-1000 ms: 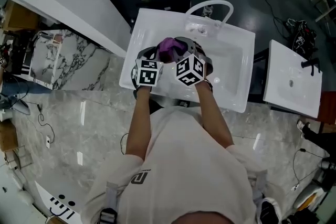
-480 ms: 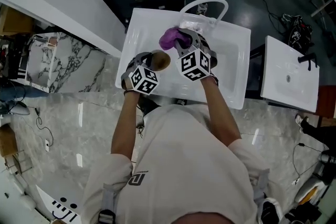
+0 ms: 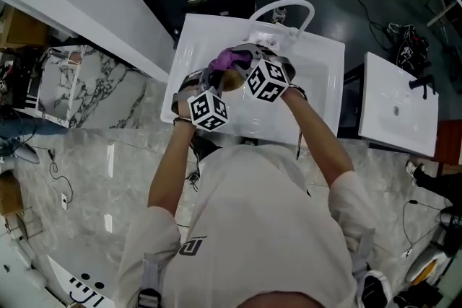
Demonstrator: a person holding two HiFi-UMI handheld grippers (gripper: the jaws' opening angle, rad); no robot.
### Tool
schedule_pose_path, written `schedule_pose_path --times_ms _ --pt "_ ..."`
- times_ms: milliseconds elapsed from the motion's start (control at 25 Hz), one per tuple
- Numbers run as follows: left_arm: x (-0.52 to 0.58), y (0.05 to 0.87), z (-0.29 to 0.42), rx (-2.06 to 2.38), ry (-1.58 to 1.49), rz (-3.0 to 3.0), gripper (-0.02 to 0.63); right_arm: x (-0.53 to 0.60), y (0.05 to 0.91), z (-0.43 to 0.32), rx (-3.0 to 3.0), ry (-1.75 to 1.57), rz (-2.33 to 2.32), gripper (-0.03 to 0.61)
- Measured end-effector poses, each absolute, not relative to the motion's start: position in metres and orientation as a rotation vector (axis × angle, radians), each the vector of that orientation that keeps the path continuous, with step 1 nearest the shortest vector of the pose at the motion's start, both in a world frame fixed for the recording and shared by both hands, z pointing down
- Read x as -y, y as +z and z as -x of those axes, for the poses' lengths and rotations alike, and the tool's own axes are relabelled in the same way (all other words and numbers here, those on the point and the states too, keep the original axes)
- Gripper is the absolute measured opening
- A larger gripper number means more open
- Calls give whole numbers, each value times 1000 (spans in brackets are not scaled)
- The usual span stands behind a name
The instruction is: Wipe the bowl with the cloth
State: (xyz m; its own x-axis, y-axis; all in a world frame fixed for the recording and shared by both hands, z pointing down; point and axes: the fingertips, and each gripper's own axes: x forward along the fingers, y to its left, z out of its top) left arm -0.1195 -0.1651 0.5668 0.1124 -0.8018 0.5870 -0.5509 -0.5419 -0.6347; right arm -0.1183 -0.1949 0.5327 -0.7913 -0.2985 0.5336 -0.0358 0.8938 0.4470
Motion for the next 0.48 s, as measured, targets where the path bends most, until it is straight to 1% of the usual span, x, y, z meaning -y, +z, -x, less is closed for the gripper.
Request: schedule_pose_path --times_ms 240,480 --pt "169 558 120 -1183 -1434 1991 17 186 546 112 2383 -613 -7 60" --pt "172 544 121 -1157 -1365 1950 17 187 542 108 2337 -707 32 60"
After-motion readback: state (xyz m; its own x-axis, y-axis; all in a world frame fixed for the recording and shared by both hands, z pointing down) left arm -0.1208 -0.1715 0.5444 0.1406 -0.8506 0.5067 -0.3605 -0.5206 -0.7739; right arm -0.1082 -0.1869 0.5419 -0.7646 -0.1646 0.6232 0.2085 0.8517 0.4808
